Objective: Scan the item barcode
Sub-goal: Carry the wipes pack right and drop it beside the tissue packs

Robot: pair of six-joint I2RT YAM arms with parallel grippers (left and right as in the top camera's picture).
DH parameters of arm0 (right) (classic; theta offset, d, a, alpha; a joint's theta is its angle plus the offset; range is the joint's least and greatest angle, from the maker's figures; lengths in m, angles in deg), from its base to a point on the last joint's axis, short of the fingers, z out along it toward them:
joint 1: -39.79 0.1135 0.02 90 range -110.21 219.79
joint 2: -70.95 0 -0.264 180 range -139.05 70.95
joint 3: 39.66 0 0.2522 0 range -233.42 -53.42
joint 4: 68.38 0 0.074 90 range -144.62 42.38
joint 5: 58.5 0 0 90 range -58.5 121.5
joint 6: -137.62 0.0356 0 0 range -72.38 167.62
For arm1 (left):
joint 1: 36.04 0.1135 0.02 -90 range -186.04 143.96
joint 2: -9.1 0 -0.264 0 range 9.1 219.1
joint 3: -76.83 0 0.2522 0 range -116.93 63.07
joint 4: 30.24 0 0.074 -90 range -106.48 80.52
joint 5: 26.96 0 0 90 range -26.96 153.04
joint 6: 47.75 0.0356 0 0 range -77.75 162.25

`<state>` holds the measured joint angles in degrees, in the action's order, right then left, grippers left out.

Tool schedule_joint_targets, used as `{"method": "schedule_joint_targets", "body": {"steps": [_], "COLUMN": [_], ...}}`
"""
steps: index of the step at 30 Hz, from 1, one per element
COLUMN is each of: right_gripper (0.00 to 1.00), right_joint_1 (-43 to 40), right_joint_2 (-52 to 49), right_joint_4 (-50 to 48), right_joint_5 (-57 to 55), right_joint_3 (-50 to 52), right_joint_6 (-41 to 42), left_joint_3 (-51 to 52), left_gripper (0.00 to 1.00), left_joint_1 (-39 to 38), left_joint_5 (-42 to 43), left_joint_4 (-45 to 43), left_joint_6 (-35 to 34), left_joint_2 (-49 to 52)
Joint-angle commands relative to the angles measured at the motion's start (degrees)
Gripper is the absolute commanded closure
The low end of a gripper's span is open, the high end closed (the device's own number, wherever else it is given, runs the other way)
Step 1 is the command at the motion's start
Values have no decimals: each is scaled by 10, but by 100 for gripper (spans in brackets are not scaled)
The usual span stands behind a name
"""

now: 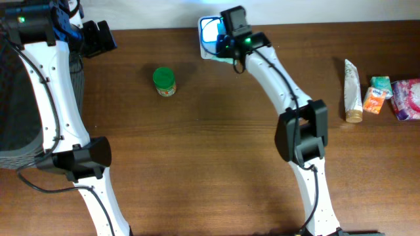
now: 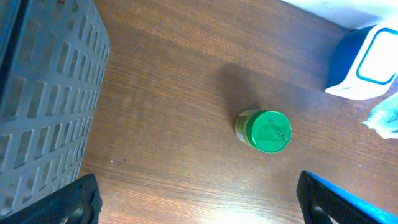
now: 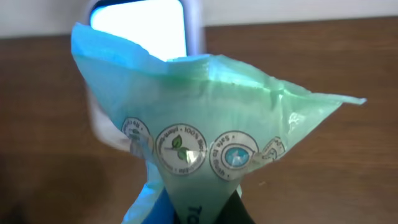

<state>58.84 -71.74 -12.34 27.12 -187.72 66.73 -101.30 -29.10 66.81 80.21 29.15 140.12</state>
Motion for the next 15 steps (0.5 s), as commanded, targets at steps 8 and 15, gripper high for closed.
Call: {"method": "schedule_joint_targets", "body": {"steps": [8, 15], "right_gripper": [96, 74], "right_joint_1": [-321, -463], "right_joint_2": [102, 101], "right_joint_4": [369, 384], "right_joint_5": [-9, -8], "right_joint_3": [-47, 33], "right_joint_6": [-28, -43], "left_joint_3": [-7, -7], "left_gripper": [1, 1], "left_joint_1": [4, 4], "left_joint_5": [-6, -6], "left_joint_4": [0, 0], "left_joint_6": [-1, -1], "left_joint_2": [-19, -19]}}
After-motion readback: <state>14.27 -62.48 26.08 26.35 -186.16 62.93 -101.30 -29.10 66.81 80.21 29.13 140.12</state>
